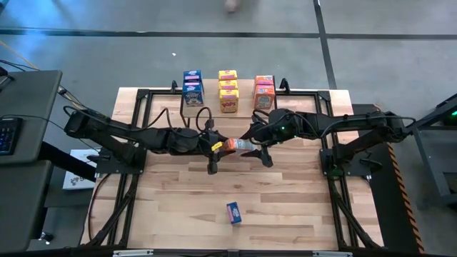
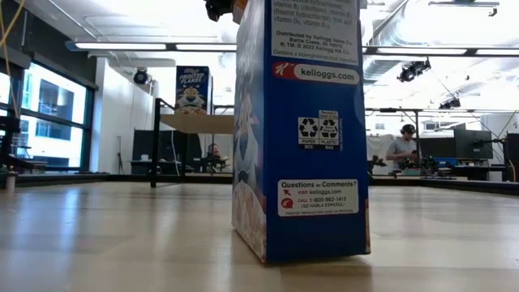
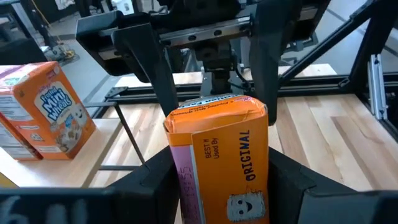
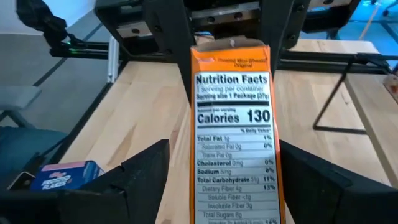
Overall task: Stack cereal on shelf
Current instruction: Put the orange cereal box on the shelf
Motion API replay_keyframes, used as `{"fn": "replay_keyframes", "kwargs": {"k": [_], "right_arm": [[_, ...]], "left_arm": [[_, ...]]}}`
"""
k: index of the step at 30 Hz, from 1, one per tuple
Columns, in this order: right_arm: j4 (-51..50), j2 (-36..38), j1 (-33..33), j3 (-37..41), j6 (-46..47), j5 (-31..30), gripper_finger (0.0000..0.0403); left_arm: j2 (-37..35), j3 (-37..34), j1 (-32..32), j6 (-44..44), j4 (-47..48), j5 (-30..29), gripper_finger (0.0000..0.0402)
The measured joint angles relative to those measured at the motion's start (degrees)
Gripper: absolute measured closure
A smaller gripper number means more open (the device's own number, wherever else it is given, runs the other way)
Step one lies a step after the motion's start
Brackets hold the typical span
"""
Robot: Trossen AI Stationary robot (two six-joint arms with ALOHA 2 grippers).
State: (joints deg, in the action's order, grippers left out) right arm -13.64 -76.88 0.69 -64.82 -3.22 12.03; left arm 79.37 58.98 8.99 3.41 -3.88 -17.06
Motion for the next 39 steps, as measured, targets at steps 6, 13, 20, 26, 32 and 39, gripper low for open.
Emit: {"fn": "replay_keyframes", "kwargs": {"k": [6,13,20,26,32,39], "right_arm": [[-0.7,0.0,0.0,0.0,0.0,-1.9,0.016],[-0.7,0.0,0.0,0.0,0.8,-1.9,0.02],[-0.7,0.0,0.0,0.1,0.9,-1.7,0.0215],[-0.7,0.0,0.0,0.0,1.3,-1.7,0.0217],[-0.6,0.0,0.0,0.0,2.1,-1.8,0.0217],[-0.5,0.1,0.0,0.0,1.9,-2.0,0.0218]], "left_arm": [[0.0,0.0,0.0,0.3,-0.3,0.0,0.0238],[0.0,0.0,0.0,0.1,-0.4,0.0,0.0238],[0.0,0.0,0.0,-1.6,-0.6,0.0,0.0238],[0.0,0.0,0.0,-2.7,-0.7,0.0,0.0238],[0.0,0.0,0.1,-3.6,-1.2,-1.5,0.0238],[0.0,-0.1,0.1,-5.1,-3.9,-2.5,0.0238]]}}
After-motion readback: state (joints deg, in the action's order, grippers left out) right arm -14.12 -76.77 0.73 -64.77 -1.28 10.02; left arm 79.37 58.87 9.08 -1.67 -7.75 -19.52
